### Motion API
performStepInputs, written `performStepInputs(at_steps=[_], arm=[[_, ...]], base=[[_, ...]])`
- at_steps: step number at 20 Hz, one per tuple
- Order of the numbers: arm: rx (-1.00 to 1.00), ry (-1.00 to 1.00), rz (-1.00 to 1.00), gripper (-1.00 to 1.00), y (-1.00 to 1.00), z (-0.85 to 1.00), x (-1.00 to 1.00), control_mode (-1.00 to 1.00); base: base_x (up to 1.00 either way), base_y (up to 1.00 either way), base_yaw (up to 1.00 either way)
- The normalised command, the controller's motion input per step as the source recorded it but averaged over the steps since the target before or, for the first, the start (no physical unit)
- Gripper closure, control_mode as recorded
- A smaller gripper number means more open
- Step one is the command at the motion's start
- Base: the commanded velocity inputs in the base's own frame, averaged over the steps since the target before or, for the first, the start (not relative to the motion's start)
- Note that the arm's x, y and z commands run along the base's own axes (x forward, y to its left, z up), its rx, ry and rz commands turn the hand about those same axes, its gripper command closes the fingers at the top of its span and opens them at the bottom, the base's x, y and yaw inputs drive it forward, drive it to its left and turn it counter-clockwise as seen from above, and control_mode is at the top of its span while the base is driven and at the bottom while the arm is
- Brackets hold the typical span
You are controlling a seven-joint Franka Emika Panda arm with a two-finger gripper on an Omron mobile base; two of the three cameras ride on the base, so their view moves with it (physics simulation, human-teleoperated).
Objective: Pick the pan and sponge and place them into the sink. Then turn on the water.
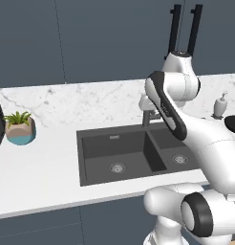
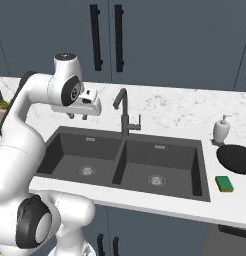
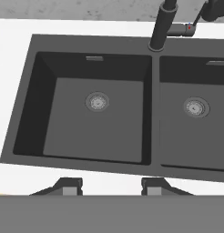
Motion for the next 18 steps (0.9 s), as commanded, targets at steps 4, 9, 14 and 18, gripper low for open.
performStepInputs(at_steps=[4,9,14,18], arm=[[0.0,0.0,0.0,-1.0,0.0,0.0,0.0,1.0],[0.0,0.0,0.0,-1.0,0.0,0.0,0.0,1.0],[0.0,0.0,0.0,-1.0,0.0,0.0,0.0,1.0],[0.0,0.0,0.0,-1.0,0.0,0.0,0.0,1.0]], base=[[0.0,0.0,0.0],[0.0,0.0,0.0],[0.0,0.0,0.0],[0.0,-0.1,0.0]])
